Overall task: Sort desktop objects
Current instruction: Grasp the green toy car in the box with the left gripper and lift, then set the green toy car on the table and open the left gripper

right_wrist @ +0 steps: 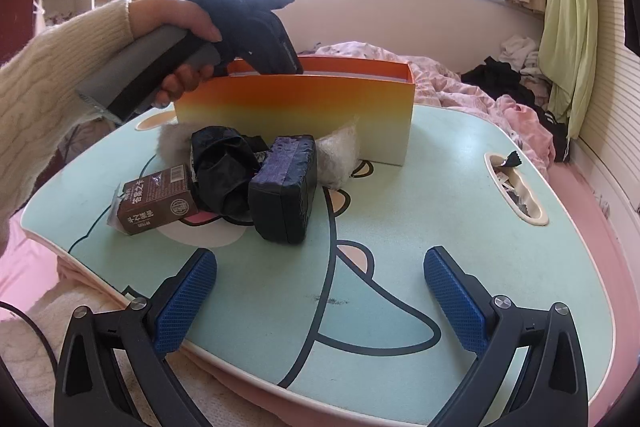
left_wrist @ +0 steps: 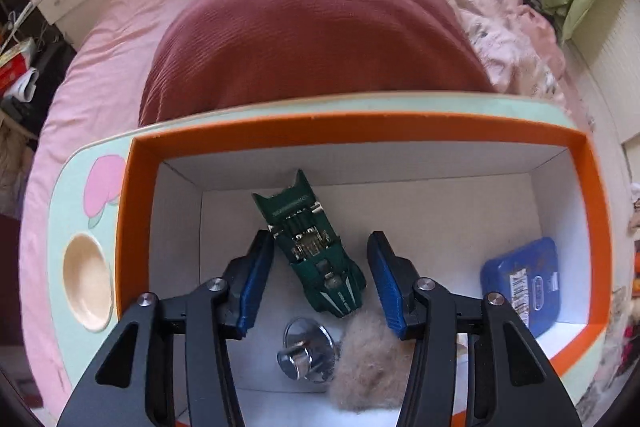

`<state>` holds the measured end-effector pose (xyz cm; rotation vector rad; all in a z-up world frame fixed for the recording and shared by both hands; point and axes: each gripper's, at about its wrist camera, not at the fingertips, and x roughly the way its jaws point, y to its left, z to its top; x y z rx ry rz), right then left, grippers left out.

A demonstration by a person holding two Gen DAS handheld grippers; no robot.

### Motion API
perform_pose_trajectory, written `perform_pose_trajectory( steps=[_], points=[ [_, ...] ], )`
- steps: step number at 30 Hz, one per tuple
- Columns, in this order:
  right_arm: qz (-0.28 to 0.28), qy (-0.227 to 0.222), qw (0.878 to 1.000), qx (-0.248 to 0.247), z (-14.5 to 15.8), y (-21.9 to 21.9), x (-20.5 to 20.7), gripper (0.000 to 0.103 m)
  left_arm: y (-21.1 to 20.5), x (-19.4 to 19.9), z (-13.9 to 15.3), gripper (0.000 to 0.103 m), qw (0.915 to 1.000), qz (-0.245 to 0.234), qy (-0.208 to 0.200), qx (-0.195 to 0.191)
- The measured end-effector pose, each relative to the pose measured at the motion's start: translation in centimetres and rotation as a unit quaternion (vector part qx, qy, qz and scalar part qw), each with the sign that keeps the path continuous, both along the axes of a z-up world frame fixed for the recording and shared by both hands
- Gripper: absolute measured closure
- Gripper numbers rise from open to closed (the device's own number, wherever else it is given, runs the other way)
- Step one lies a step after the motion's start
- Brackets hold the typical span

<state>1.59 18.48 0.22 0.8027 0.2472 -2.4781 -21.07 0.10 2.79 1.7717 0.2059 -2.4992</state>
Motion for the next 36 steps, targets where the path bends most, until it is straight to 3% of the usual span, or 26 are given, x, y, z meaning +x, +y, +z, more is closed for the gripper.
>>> perform_pose_trajectory(
  steps=[1, 4, 7, 9, 13, 16, 18, 21, 25, 29, 34, 36],
  points=[
    [0.0, 0.0, 1.0, 0.0, 0.0, 0.0, 0.0, 0.0, -0.1, 0.0, 0.2, 0.075, 0.9998, -0.016, 0.005, 0.006],
    [0.0, 0.0, 1.0, 0.0, 0.0, 0.0, 0.0, 0.0, -1.3, 0.8, 0.5, 0.075, 0.9984, -0.026, 0.019, 0.047],
    [0.0, 0.0, 1.0, 0.0, 0.0, 0.0, 0.0, 0.0, -2.7, 2.2, 2.4, 0.075, 0.9944, -0.031, 0.065, 0.077],
    [0.0, 0.0, 1.0, 0.0, 0.0, 0.0, 0.0, 0.0, -3.1, 3.8, 4.6, 0.075, 0.9882, -0.044, 0.108, 0.099],
    [0.0, 0.0, 1.0, 0.0, -0.1, -0.1, 0.0, 0.0, -2.3, 9.8, 9.0, 0.075, 0.966, -0.113, 0.184, 0.142],
    [0.0, 0.0, 1.0, 0.0, -0.1, -0.1, 0.0, 0.0, -2.4, 14.4, 9.4, 0.075, 0.9556, -0.15, 0.2, 0.155],
    [0.0, 0.0, 1.0, 0.0, -0.1, -0.1, 0.0, 0.0, -2.8, 16.6, 8.4, 0.075, 0.9568, -0.147, 0.207, 0.142],
    [0.0, 0.0, 1.0, 0.0, -0.1, 0.0, -0.1, 0.0, -3.4, 18.2, 5.7, 0.075, 0.965, -0.122, 0.204, 0.11],
    [0.0, 0.0, 1.0, 0.0, -0.1, 0.0, -0.1, 0.0, -2.7, 17.4, 2.2, 0.075, 0.9696, -0.124, 0.175, 0.119],
    [0.0, 0.0, 1.0, -0.001, -0.1, 0.0, -0.1, 0.0, -1.7, 16.6, 1.6, 0.073, 0.967, -0.115, 0.187, 0.129],
    [0.0, 0.001, 1.0, 0.0, -0.1, 0.0, -0.1, 0.0, -1.9, 19.3, 2.9, 0.03, 0.9566, -0.102, 0.252, 0.106],
    [0.0, 0.0, 1.0, 0.0, -0.1, 0.0, -0.1, 0.0, -2.0, 21.0, 3.5, 0.023, 0.9537, -0.095, 0.277, 0.069]
  ],
)
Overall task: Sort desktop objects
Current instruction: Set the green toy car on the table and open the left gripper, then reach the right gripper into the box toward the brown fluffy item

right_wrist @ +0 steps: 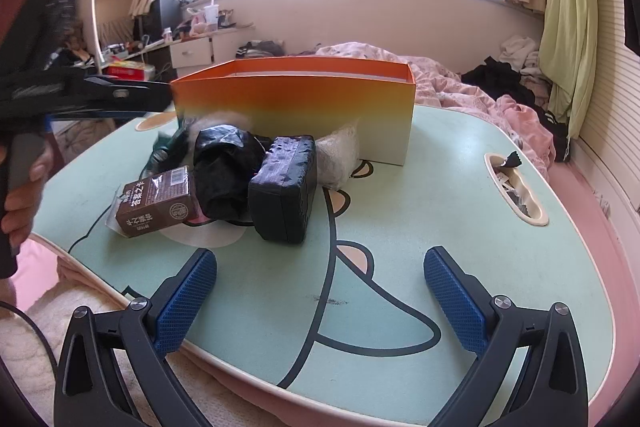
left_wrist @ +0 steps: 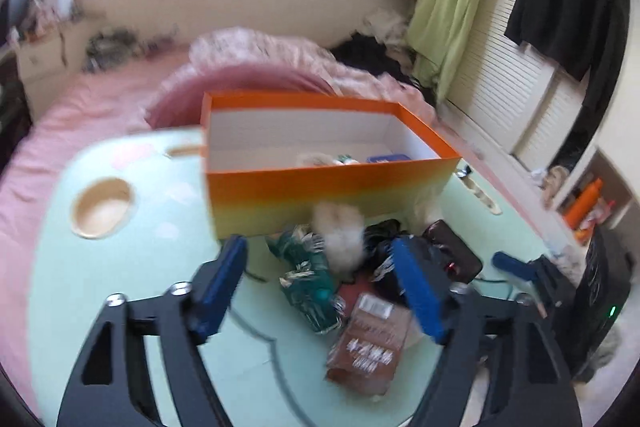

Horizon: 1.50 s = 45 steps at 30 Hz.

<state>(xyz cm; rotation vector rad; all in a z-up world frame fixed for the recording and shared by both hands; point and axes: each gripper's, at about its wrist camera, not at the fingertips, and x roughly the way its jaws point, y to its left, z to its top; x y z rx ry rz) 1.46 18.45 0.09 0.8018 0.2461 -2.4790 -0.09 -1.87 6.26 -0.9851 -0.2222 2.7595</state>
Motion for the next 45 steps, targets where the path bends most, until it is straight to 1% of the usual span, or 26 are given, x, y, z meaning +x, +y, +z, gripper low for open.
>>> perform_pose_trajectory(
  steps=[2, 6, 9, 10, 11, 12, 13, 14, 21, 26, 29, 30, 32, 33, 35, 37, 40, 42, 45],
  points=[
    [0.0, 0.0, 1.0, 0.0, 0.0, 0.0, 0.0, 0.0, -0.3, 1.5, -0.2, 0.023, 0.9996, 0.004, 0.01, -0.026],
    [0.0, 0.0, 1.0, 0.0, 0.0, 0.0, 0.0, 0.0, 0.6, 4.1, -1.9, 0.022, 0.997, -0.012, -0.004, -0.076],
    [0.0, 0.0, 1.0, 0.0, 0.0, 0.0, 0.0, 0.0, 1.8, 5.1, -3.7, 0.022, 0.9956, -0.017, -0.006, -0.092],
    [0.0, 0.0, 1.0, 0.0, 0.0, 0.1, 0.0, 0.0, 2.3, 4.9, -4.4, 0.022, 0.9954, -0.02, -0.014, -0.092],
    [0.0, 0.0, 1.0, 0.0, 0.0, 0.1, -0.1, 0.0, 2.9, 4.2, -5.4, 0.018, 0.9956, -0.019, -0.024, -0.089],
    [0.001, 0.0, 1.0, 0.0, 0.0, 0.1, 0.0, 0.0, 2.9, 3.7, -5.8, 0.009, 0.9967, -0.012, -0.015, -0.079],
    [0.001, 0.001, 1.0, -0.001, -0.1, 0.1, -0.1, 0.0, 3.1, 3.2, -6.1, 0.003, 0.9965, -0.002, -0.009, -0.083],
    [0.0, 0.0, 1.0, -0.001, -0.1, 0.1, -0.1, 0.0, 3.1, 2.8, -6.3, 0.0, 0.9967, -0.001, -0.01, -0.081],
    [0.0, 0.0, 1.0, -0.001, -0.1, 0.1, -0.1, 0.0, 3.0, 0.8, -7.3, 0.0, 0.997, 0.001, 0.008, -0.077],
    [-0.007, 0.004, 1.0, -0.009, 0.7, 0.5, -0.2, 0.0, 2.7, 1.4, -7.2, 0.0, 0.9971, 0.0, 0.01, -0.075],
    [-0.014, 0.04, 0.998, -0.038, 3.6, 1.3, 0.1, 0.0, 2.2, 2.5, -7.2, 0.0, 0.9971, -0.003, 0.013, -0.075],
    [-0.016, 0.046, 0.997, -0.053, 5.2, 1.5, -0.4, 0.0, 2.2, 2.5, -7.2, 0.0, 0.9971, -0.002, 0.013, -0.075],
    [-0.02, 0.036, 0.997, -0.071, 7.6, 1.2, -1.9, 0.0, 2.1, 2.5, -7.2, 0.0, 0.9971, -0.003, 0.013, -0.074],
    [-0.024, 0.026, 0.997, -0.073, 8.8, 0.5, -3.1, 0.0, 2.1, 2.5, -7.2, 0.0, 0.9971, -0.003, 0.013, -0.074],
    [-0.031, 0.013, 0.997, -0.063, 10.0, -1.2, -5.3, 0.0, 2.2, 2.7, -7.2, 0.0, 0.9971, -0.003, 0.014, -0.074],
    [-0.039, -0.012, 0.999, -0.037, 10.0, -3.3, -7.8, 0.0, 2.2, 2.7, -7.2, 0.0, 0.9972, -0.002, 0.014, -0.074],
    [-0.043, -0.049, 0.998, -0.007, 8.7, -5.6, -10.8, 0.0, 2.2, 2.7, -7.2, 0.0, 0.9972, -0.002, 0.014, -0.074],
    [-0.057, -0.061, 0.997, 0.003, 7.6, -6.1, -12.1, 0.0, 2.3, 2.7, -7.2, 0.0, 0.9972, -0.002, 0.014, -0.074],
    [-0.062, -0.056, 0.997, 0.005, 7.1, -5.9, -12.2, 0.0, 2.5, 2.7, -7.1, 0.0, 0.9971, -0.001, 0.014, -0.075]
  ],
)
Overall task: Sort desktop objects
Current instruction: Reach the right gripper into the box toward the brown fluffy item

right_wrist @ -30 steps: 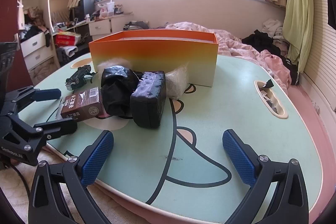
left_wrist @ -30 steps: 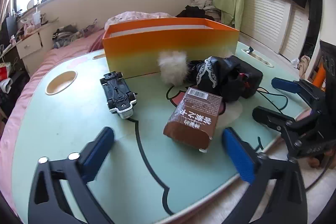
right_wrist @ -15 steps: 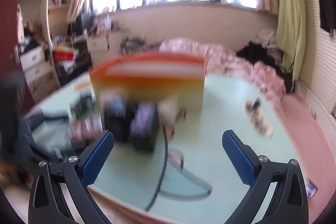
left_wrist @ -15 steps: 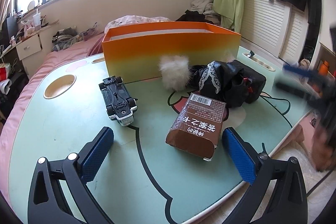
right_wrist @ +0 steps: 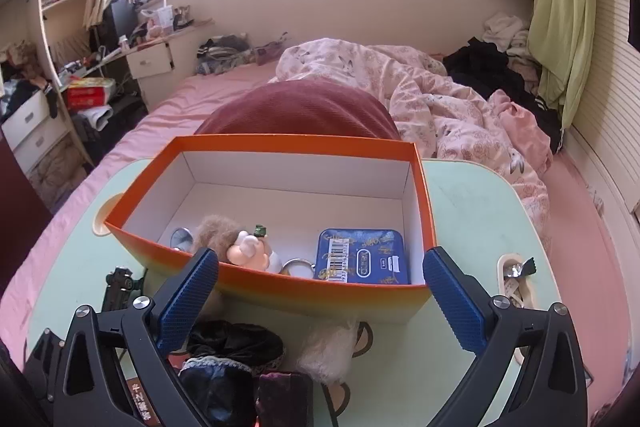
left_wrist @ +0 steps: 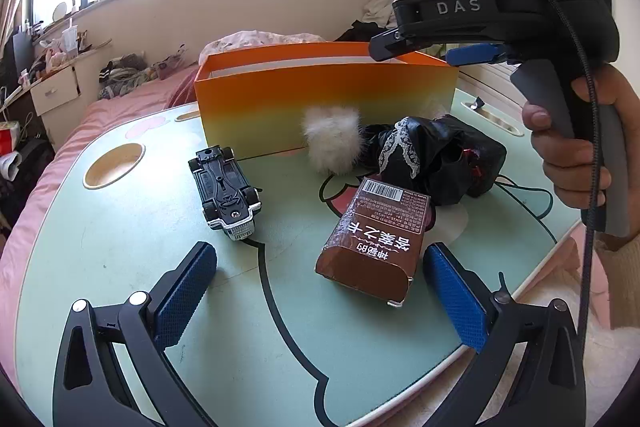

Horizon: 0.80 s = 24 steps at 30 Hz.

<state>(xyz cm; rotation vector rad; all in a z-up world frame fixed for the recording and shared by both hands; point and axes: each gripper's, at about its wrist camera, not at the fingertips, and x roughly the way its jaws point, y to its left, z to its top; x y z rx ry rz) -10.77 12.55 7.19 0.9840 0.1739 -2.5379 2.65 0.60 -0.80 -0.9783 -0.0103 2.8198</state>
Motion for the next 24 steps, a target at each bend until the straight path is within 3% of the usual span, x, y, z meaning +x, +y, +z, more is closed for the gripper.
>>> perform_pose_trajectory(
  steps=[11, 14, 15, 16, 17, 21, 24],
  points=[
    [0.011, -0.01, 1.0, 0.009, 0.1, -0.5, -0.2, 0.001, 0.0, 0.0, 0.0, 0.0, 1.0, 0.0, 0.0, 0.0],
    [0.029, -0.014, 0.999, 0.005, 1.4, -1.1, -0.1, 0.011, 0.0, 0.1, 0.0, 0.0, 1.0, 0.001, 0.0, 0.0],
    [0.043, -0.026, 0.999, -0.001, 1.9, -1.4, -0.3, 0.015, 0.0, 0.1, 0.0, 0.0, 1.0, 0.001, 0.0, 0.0],
    [0.059, -0.048, 0.997, -0.011, 2.3, -1.8, -0.7, 0.026, 0.0, 0.1, 0.0, 0.0, 1.0, 0.001, 0.0, 0.0],
    [0.078, -0.089, 0.993, -0.026, 2.6, -2.3, -1.6, 0.035, 0.0, 0.1, 0.0, 0.0, 1.0, 0.001, 0.0, 0.0],
    [0.127, -0.227, 0.964, -0.06, 2.0, -4.7, -4.8, 0.04, 0.0, 0.1, 0.0, 0.0, 1.0, 0.001, 0.0, 0.0],
    [0.129, -0.276, 0.951, -0.051, 0.8, -6.7, -6.1, 0.04, 0.0, 0.1, 0.1, 0.0, 1.0, 0.001, 0.0, 0.001]
  ],
)
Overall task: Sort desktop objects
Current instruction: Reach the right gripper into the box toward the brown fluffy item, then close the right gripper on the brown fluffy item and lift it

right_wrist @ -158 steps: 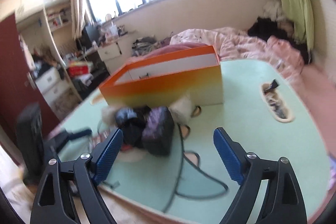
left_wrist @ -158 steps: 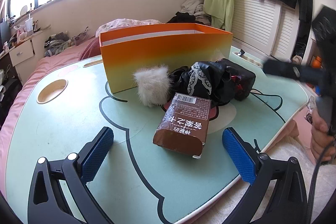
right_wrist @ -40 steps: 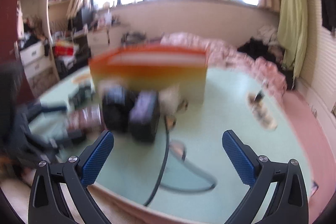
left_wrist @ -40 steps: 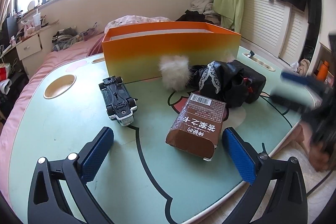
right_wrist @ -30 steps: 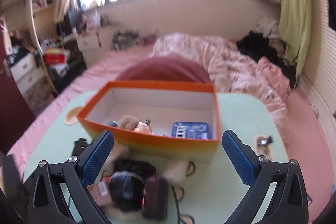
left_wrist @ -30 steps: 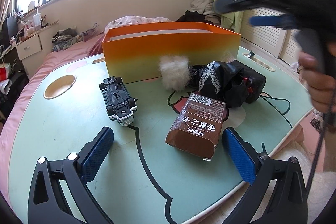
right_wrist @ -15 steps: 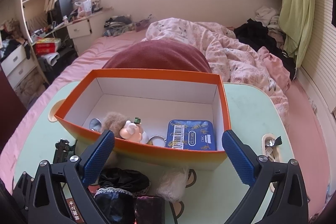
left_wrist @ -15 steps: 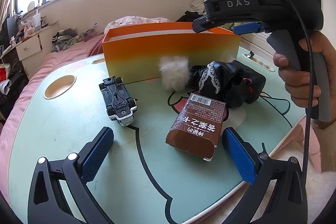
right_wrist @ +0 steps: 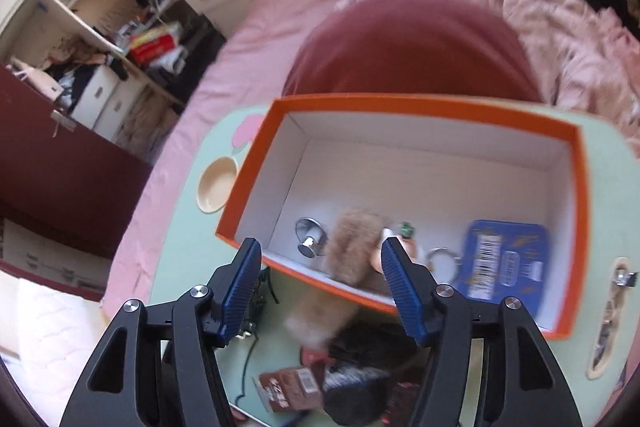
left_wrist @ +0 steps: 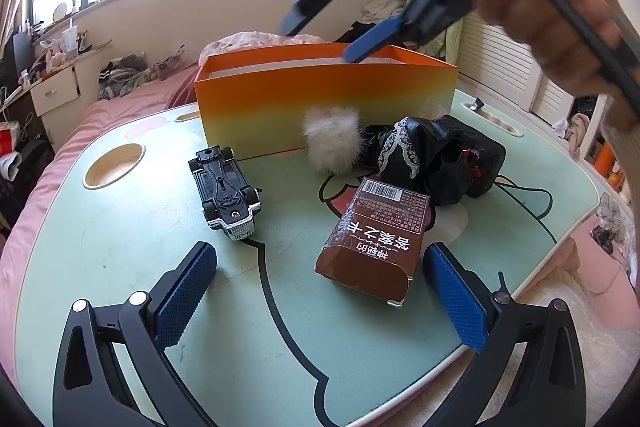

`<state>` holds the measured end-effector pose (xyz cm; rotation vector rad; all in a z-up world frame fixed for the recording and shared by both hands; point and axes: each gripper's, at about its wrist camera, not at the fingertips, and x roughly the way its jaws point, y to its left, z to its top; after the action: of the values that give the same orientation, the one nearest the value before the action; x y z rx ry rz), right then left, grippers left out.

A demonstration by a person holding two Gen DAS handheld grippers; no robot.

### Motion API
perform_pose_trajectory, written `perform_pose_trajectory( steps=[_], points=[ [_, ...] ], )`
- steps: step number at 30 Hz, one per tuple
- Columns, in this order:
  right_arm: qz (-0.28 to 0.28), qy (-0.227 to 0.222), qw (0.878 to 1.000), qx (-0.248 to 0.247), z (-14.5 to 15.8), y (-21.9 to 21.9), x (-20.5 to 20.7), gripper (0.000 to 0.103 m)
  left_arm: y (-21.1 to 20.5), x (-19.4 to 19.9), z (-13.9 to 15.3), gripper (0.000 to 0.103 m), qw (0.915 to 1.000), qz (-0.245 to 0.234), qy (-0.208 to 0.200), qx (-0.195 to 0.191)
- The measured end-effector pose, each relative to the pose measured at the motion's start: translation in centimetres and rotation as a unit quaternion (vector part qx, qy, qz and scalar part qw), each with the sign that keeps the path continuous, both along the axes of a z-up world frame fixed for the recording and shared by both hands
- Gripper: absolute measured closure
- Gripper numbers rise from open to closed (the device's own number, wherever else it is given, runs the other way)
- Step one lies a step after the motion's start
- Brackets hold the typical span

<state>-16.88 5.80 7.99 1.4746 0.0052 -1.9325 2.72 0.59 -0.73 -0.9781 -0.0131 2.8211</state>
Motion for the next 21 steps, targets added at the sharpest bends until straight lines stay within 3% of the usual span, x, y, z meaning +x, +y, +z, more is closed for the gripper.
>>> perform_pose_trajectory(
  steps=[3, 7, 9, 12, 13, 15, 16, 18, 21],
  points=[
    [0.009, -0.027, 0.999, 0.034, -1.4, -2.3, -0.7, 0.04, 0.0, 0.0, 0.0, 0.0, 1.0, 0.0, 0.0, 0.0],
    [0.02, -0.026, 0.995, 0.098, -3.1, -5.3, -1.3, 0.037, 0.1, 0.0, 0.0, 0.0, 1.0, 0.001, 0.0, 0.0],
    [0.027, -0.022, 0.991, 0.126, -4.4, -6.3, -1.6, 0.02, 0.1, 0.0, 0.0, 0.0, 1.0, 0.001, 0.0, 0.0],
    [0.019, 0.016, 0.986, 0.164, -5.6, -6.9, -2.2, 0.018, 0.2, 0.0, 0.1, 0.0, 1.0, 0.0, 0.0, 0.001],
    [0.014, 0.019, 0.987, 0.159, -5.5, -6.7, -2.3, 0.021, 0.2, 0.0, 0.2, 0.0, 1.0, 0.0, 0.0, 0.002],
    [0.008, 0.022, 0.99, 0.138, -5.0, -6.1, -2.3, 0.045, 0.3, 0.1, 0.3, 0.0, 1.0, 0.0, 0.0, 0.002],
    [0.009, 0.009, 0.992, 0.123, -4.8, -5.7, -2.3, 0.07, 0.3, 0.1, 0.3, 0.0, 1.0, 0.0, 0.0, 0.002],
    [0.009, -0.006, 0.994, 0.112, -4.6, -5.0, -2.2, 0.079, 0.4, 0.0, 0.4, 0.0, 1.0, 0.001, 0.001, 0.001],
    [-0.003, 0.013, 0.994, 0.105, -3.8, -3.7, -2.2, 0.082, 0.4, -0.1, 0.5, 0.0, 1.0, 0.0, 0.001, 0.002]
  ],
)
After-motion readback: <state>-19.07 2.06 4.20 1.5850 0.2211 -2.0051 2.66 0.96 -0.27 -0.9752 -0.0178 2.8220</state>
